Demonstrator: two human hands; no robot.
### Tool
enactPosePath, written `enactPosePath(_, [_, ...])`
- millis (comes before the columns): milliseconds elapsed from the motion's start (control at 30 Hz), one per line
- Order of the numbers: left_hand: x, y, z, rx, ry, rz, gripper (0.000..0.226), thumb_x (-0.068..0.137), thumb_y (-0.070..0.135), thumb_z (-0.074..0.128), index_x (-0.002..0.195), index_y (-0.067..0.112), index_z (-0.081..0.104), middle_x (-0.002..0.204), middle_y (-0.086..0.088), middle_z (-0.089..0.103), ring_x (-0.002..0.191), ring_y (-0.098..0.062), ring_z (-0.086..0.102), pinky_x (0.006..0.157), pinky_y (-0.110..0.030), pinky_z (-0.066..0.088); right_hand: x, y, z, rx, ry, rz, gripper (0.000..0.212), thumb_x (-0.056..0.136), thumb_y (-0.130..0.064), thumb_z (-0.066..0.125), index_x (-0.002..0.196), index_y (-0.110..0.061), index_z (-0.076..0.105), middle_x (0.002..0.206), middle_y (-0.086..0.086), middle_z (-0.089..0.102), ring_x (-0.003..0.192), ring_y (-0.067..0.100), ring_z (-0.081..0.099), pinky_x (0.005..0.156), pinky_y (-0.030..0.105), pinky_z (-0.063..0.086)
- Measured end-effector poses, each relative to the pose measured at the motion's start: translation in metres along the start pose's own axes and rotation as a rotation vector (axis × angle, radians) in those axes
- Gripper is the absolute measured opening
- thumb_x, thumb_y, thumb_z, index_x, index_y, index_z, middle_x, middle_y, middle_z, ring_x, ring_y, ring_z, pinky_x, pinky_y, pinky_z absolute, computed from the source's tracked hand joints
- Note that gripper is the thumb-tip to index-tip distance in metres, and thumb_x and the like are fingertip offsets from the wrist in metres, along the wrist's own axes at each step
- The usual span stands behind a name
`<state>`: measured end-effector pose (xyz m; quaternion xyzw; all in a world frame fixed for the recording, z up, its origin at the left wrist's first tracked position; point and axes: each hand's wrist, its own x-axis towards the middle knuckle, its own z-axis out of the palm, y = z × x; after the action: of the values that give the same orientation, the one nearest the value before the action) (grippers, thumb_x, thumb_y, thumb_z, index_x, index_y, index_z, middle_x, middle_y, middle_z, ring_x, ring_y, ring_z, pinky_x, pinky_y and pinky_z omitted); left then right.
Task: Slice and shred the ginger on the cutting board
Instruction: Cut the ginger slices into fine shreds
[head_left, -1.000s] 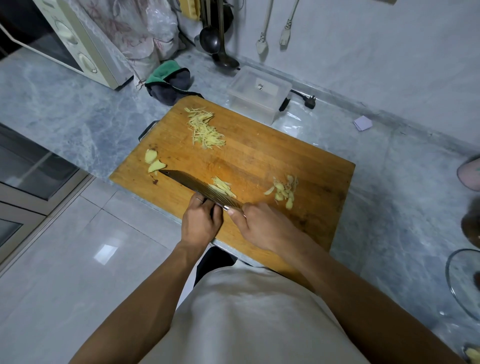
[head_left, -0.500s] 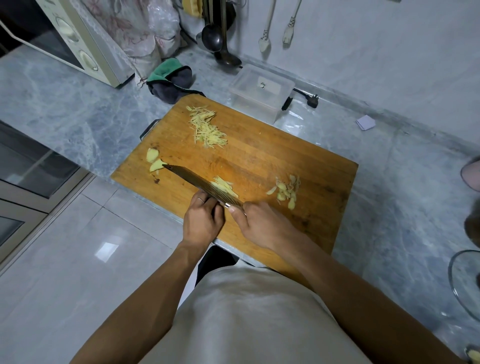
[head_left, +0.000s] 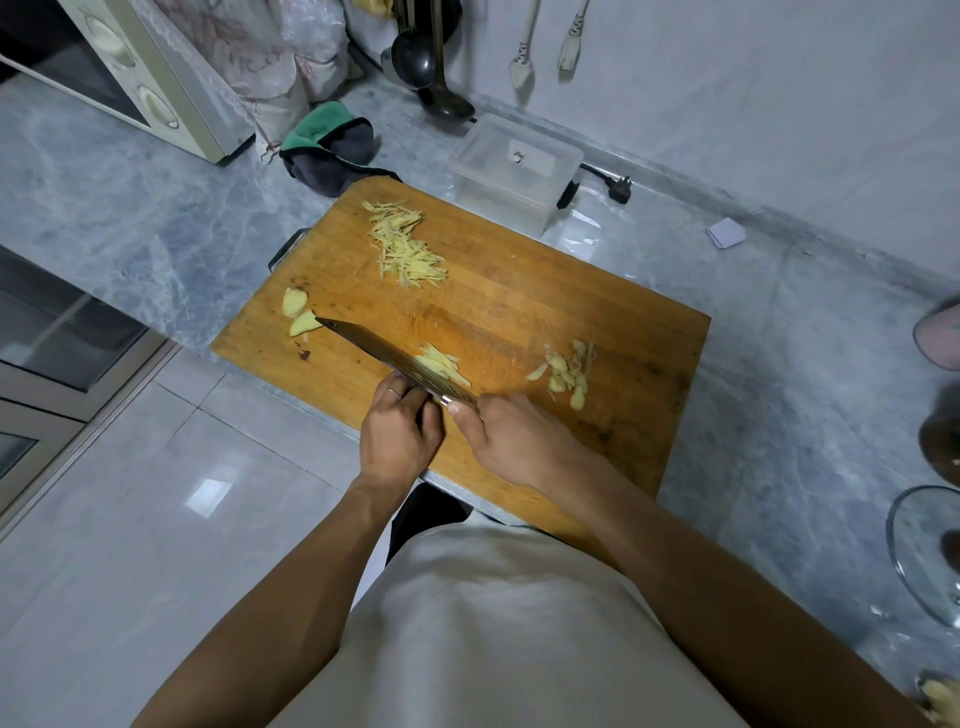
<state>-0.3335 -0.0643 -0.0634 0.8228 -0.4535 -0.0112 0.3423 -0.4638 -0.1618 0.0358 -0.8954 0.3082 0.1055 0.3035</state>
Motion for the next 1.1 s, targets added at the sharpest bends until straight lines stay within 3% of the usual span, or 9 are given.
enactPosePath(133, [-0.001, -0.001, 0.001, 0.016, -0.016, -0.024, 0.029, 0.085, 0.013, 0.046, 0.082, -0.002, 0.070, 0.093, -0.019, 0.064, 0.100, -0.029, 0.056, 0.064, -0.035, 0.055, 0.000, 0.000, 0.005, 0.009, 0.014, 0.004, 0.055, 0.107, -0.052, 0.027, 0.094, -0.008, 0.058, 0.084, 0.010, 0.052, 0.071, 0.029, 0.047, 0.060, 0.032, 0.029])
enactPosePath(400, [-0.003, 0.001, 0.001, 0.011, 0.004, -0.014, 0.018, 0.081, 0.001, 0.055, 0.089, -0.002, 0.071, 0.102, -0.019, 0.066, 0.105, -0.026, 0.054, 0.064, -0.034, 0.054, -0.010, 0.003, -0.001, 0.020, 0.014, -0.023, 0.053, 0.107, -0.051, 0.028, 0.084, -0.009, 0.053, 0.067, 0.001, 0.045, 0.062, 0.025, 0.047, 0.046, 0.030, 0.024])
enactPosePath(733, [-0.001, 0.000, 0.002, 0.019, -0.009, -0.021, 0.020, 0.083, 0.004, 0.050, 0.082, -0.002, 0.069, 0.093, -0.017, 0.064, 0.099, -0.025, 0.055, 0.064, -0.032, 0.052, -0.004, 0.001, 0.003, 0.030, 0.011, 0.007, 0.054, 0.107, -0.051, 0.029, 0.094, -0.008, 0.058, 0.084, 0.009, 0.052, 0.071, 0.028, 0.048, 0.058, 0.032, 0.029])
enactPosePath(867, [-0.003, 0.000, 0.001, 0.021, -0.023, -0.023, 0.022, 0.083, 0.005, 0.049, 0.083, -0.002, 0.070, 0.096, -0.017, 0.066, 0.102, -0.026, 0.057, 0.064, -0.032, 0.053, -0.009, 0.002, -0.002, 0.020, 0.006, -0.015, 0.051, 0.107, -0.051, 0.029, 0.090, -0.010, 0.055, 0.075, 0.005, 0.048, 0.067, 0.027, 0.048, 0.050, 0.033, 0.025])
enactPosePath(1000, [-0.003, 0.001, 0.001, 0.002, -0.024, -0.031, 0.021, 0.083, 0.002, 0.051, 0.088, -0.001, 0.071, 0.100, -0.017, 0.066, 0.104, -0.031, 0.059, 0.067, -0.033, 0.053, -0.009, 0.002, -0.005, 0.027, -0.015, -0.019, 0.054, 0.107, -0.052, 0.029, 0.087, -0.009, 0.056, 0.071, 0.004, 0.049, 0.069, 0.030, 0.054, 0.057, 0.032, 0.035])
enactPosePath(1100, [-0.003, 0.001, 0.001, 0.009, -0.032, -0.031, 0.028, 0.085, 0.010, 0.044, 0.086, -0.001, 0.070, 0.100, -0.018, 0.066, 0.104, -0.031, 0.059, 0.067, -0.034, 0.053, -0.006, 0.002, -0.006, 0.021, -0.031, -0.010, 0.054, 0.107, -0.052, 0.028, 0.082, -0.011, 0.053, 0.070, 0.005, 0.048, 0.068, 0.030, 0.052, 0.057, 0.032, 0.033])
